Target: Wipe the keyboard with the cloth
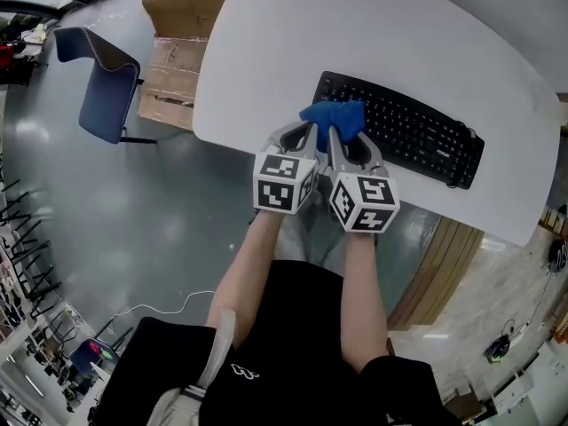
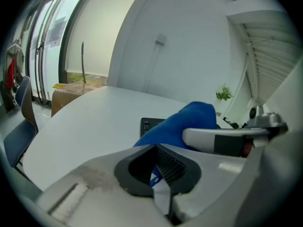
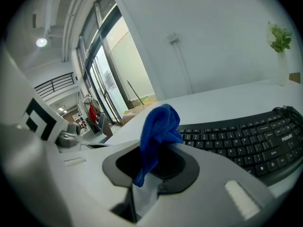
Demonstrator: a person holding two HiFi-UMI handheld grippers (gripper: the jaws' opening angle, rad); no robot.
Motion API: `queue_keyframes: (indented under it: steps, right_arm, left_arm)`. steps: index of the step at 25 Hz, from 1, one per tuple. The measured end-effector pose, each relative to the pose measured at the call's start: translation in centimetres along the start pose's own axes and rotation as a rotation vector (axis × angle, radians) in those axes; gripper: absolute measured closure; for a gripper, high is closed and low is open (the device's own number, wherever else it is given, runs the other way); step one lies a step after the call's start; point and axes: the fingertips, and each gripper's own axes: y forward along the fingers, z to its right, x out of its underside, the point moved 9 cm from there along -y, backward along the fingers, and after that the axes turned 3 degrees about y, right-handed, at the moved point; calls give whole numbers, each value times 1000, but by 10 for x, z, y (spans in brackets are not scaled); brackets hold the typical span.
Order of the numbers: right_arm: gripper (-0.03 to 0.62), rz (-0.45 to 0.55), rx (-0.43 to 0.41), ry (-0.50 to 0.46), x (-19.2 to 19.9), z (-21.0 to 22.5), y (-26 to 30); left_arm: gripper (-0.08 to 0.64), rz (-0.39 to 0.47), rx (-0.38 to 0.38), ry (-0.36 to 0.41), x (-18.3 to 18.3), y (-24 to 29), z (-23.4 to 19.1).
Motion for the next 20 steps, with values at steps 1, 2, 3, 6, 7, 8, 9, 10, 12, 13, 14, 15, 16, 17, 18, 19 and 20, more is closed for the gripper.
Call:
queue_keyframes:
  steps: [1,2,3,6,7,8,9,10,12,13,14,15,16,17,18,19,20]
  right_arm:
    - [517,-12,-1,2,3,2,0]
    - [517,-22,-2,4,6,5,-1]
    - [518,-27,-1,8,7,9,-2]
    - [517,-23,14,27,7,25,-6]
    - [517,-21,18,32,7,29,-9]
    - [518,-20,21,35,7,33,-11]
    - [517,-18,23,39,7,36,-14]
    - [517,-16,24,43,7,40,-17]
    - [517,-10,28,54,7,49,-23]
    - [517,-8,31,59,8,54,-26]
    - [517,-6,34,65,9,59,-28]
    - [517,-5,39,71,9,64,-31]
    - [517,-4,44,77,10,70,-34]
    - [517,-4,50,84,12,75,-38]
    - [517,-5,56,91,12,79,-42]
    - [517,-4,61,95,13,83,-45]
    - [517,-2,66,98,13,86,-48]
  left_arm:
    - [560,-11,-4,2,2,3,2]
    - [560,-23,-7,7,5,5,5]
    - [560,-32,-8,13,6,8,9]
    - [560,-48,4,38,6,19,21]
    - [560,-53,10,45,6,21,25]
    - [560,-56,14,50,6,23,29]
    - [560,-58,15,54,5,24,32]
    - [561,-57,15,56,5,26,36]
    - [561,-50,14,62,2,30,45]
    - [560,-50,14,66,2,32,50]
    - [560,-54,16,71,3,35,54]
    - [561,-60,20,76,5,37,59]
    - [560,-66,26,80,6,39,63]
    - [560,-71,32,84,7,41,68]
    - [560,-74,39,88,8,42,72]
    - [560,-78,47,91,9,43,77]
    - [560,-81,53,94,9,44,81]
